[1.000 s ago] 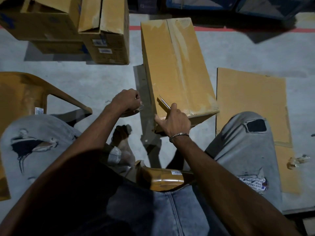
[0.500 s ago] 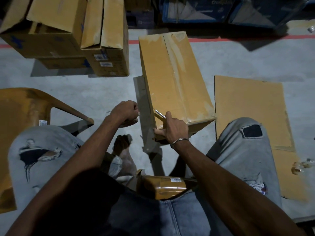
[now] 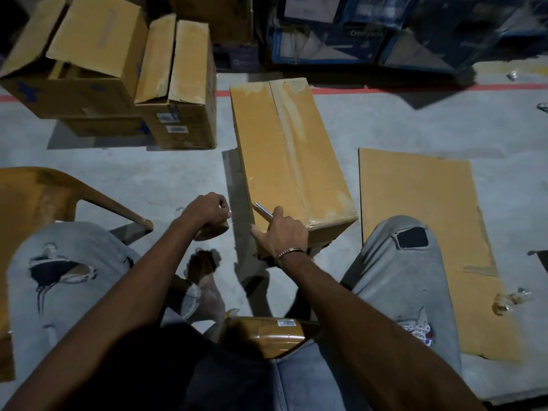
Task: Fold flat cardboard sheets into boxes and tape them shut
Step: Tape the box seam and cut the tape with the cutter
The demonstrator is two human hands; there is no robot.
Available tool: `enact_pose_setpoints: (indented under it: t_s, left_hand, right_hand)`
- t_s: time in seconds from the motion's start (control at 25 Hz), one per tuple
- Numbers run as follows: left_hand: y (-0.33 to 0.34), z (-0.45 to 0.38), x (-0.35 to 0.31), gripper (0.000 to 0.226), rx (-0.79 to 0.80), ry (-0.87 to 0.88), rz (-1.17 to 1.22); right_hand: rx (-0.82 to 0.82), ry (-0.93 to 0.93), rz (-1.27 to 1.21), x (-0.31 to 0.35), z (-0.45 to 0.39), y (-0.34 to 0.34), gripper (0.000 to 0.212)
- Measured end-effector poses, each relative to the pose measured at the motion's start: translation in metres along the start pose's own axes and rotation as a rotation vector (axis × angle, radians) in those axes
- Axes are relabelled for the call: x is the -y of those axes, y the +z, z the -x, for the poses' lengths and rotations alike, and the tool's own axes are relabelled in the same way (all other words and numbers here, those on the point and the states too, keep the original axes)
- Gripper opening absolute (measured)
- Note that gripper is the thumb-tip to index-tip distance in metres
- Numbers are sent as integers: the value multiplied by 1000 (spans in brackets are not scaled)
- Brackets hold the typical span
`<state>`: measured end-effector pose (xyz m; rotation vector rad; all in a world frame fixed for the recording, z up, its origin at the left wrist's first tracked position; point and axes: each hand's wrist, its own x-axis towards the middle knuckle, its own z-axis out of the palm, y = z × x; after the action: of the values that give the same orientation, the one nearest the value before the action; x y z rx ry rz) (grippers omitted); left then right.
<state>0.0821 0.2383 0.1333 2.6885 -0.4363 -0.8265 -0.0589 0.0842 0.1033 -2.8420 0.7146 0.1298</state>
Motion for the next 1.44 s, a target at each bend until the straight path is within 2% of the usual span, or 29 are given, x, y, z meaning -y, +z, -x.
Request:
enact_pose_setpoints:
  t_s: [0.12,0.24,0.36,0.44,0.52,0.64,0.76,0.96,1.24,1.44]
  left_hand:
    - [3,0,-8,6,8,-88,164]
    - [7,1,-16,11,-39,-177,368]
    - [12,-2,-22,12,-77,-233,588]
    - [17,-4,-29,4,-115,-257,703]
    - [21,-7,-34,13,-191,-272,799]
    - [24,-11,-41,29,-335,-300,991]
    - [27,-20,-54,44,-405,-331,1152]
    - [36,-33,-70,57,-291,-402,1350]
    - [27,-6,-61,61,-264,-360,1264]
    - [32,39,-33,66,-184,-339,1144]
  right_hand:
    - [57,24,-3,7,-2,-4,66]
    - [174,20,-44,2,-7,-10,81]
    - [373,75,-268,-18,-26,-23,97]
    - [470,157,-472,-43,-47,-38,89]
    - [373,240,-572,-75,-71,-56,72]
    - [152,256,-499,-123,-107,-75,48]
    - [27,300,-523,-141,-132,-69,38]
    - [65,380,-660,-136,-150,-55,28]
    - [166,377,-593,-134,-119,-75,51]
    - [359,429,-578,-132,-66,-80,63]
